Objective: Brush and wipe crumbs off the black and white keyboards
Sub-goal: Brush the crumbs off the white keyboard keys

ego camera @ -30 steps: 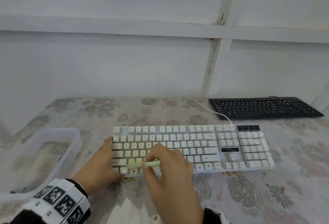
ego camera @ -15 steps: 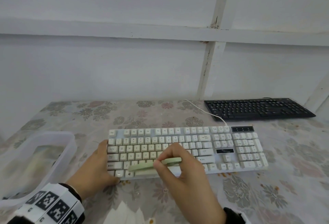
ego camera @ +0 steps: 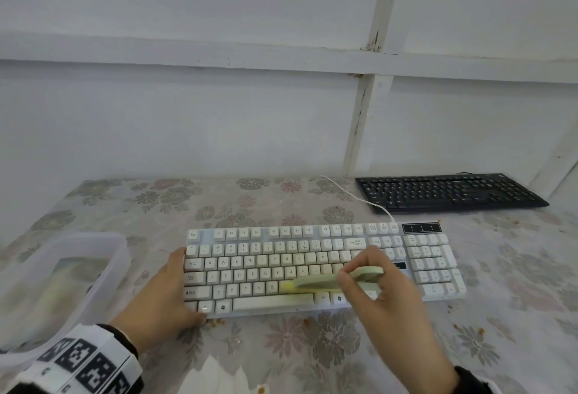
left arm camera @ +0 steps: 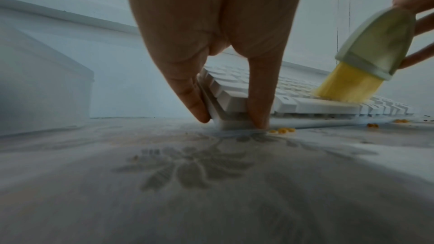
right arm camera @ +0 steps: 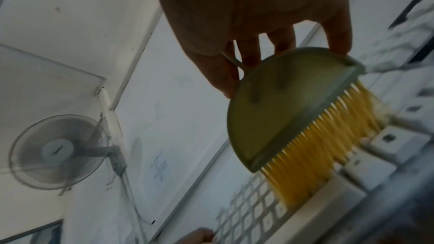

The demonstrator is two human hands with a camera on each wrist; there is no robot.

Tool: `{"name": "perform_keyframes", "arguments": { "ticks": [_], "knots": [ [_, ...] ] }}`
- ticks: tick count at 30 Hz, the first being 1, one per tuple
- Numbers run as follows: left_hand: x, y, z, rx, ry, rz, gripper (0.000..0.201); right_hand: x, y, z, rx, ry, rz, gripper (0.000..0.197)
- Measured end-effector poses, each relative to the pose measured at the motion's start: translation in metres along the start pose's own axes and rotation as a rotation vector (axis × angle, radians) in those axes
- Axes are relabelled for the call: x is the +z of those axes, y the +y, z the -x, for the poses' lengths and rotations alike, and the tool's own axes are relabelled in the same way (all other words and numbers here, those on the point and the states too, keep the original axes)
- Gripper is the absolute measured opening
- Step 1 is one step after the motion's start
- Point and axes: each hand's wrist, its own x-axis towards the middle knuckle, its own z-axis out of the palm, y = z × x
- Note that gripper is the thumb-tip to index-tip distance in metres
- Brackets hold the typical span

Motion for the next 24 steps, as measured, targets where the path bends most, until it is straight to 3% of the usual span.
{"name": "perform_keyframes", "arguments": {
  "ticks": [3,7,15,20,24],
  "knots": [
    [0.001,0.0,0.0,0.0,0.007,0.001,0.091,-0.009,0.001,-0.001,-0.005,0.025,0.031,0.013],
    [0.001,0.002,0.001,0.007,0.011,0.0,0.093,-0.005,-0.006,0.005,-0.02,-0.024,-0.103,0.012],
    [0.003,-0.003,-0.001,0.019,0.028,0.013,0.09,-0.03,0.015,-0.001,0.008,0.058,0.087,0.011],
    [0.003,-0.005,-0.001,0.04,0.029,0.026,0.089,-0.026,0.001,0.001,-0.04,-0.025,-0.111,0.019],
    [0.003,-0.008,-0.003,0.045,0.025,0.051,0.089,-0.026,0.013,0.001,-0.022,-0.029,-0.04,0.019]
  ]
}}
